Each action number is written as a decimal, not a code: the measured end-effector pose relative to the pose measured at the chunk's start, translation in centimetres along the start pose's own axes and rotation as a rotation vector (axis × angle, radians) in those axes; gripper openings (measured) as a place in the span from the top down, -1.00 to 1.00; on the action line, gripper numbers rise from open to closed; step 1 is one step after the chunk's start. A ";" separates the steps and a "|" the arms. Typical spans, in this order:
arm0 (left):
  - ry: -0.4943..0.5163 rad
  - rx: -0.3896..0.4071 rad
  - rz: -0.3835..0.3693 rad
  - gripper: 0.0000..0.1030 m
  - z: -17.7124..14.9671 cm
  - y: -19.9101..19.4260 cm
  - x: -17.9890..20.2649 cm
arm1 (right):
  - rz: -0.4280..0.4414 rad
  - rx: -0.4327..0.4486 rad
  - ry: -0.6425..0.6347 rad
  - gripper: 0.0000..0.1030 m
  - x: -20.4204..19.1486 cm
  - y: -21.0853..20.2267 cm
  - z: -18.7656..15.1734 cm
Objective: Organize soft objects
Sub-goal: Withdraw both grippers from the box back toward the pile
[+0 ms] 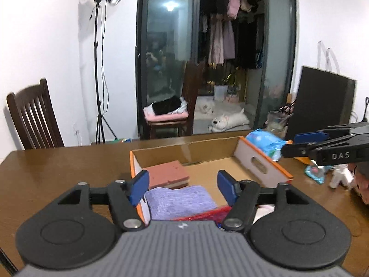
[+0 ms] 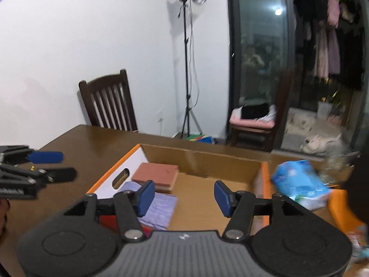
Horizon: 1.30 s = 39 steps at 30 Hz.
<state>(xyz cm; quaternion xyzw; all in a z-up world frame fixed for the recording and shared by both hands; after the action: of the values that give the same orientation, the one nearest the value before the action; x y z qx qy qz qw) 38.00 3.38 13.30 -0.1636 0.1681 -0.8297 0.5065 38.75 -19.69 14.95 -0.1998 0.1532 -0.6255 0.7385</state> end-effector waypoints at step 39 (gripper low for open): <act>-0.091 -0.018 0.032 -0.74 -22.5 -10.6 12.1 | -0.076 0.104 0.184 -0.35 -2.5 -18.0 -24.9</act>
<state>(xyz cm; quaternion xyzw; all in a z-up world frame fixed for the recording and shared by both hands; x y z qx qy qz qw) 14.56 -0.33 -0.77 -0.2028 0.1549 -0.8116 0.5255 10.96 -22.26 1.92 -0.1087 0.1798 -0.6760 0.7064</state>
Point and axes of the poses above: each gripper's, at about its wrist camera, not at the fingertips, and y roughly the way its jaws point, x to its right, z to its top, the point moved 1 cm from there along y, roughly the way its jaws point, and after that the axes turned 9 degrees about -z, right-handed, at the moved point
